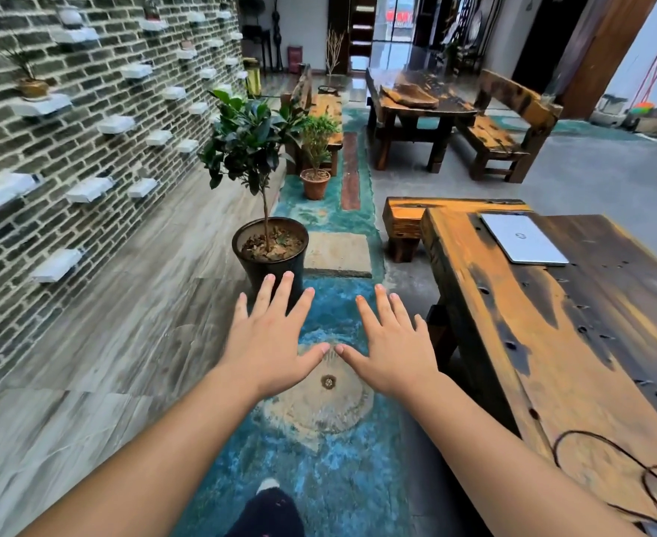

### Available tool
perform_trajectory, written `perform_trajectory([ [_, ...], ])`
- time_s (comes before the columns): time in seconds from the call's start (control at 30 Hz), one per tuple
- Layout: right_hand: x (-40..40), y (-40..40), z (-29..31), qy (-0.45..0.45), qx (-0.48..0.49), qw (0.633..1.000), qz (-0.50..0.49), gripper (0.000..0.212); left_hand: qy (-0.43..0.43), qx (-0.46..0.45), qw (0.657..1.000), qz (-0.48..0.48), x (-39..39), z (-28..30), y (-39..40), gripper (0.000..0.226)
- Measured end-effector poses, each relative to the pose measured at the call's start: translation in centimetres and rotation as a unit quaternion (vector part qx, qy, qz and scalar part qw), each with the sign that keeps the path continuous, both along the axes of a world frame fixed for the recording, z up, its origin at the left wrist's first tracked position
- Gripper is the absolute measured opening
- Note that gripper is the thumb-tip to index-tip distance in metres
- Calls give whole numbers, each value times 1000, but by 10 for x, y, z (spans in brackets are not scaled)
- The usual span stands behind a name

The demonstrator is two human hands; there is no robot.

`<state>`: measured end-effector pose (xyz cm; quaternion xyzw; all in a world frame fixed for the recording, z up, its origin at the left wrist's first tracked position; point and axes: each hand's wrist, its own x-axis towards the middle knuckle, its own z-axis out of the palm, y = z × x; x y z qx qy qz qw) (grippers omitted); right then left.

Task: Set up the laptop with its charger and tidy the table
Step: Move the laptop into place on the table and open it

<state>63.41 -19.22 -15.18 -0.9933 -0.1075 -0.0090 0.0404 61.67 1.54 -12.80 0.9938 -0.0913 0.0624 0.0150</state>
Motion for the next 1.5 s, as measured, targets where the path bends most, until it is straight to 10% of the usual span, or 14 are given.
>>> perform_trajectory([
  [0.83,387,39,-42,65,12,995,-73,93,64,17,996,-64,422,-48,42,92],
  [1.5,681,-173,-80,112,32,987,-113,93,125,33,986,-110,741,-70,-171,94],
])
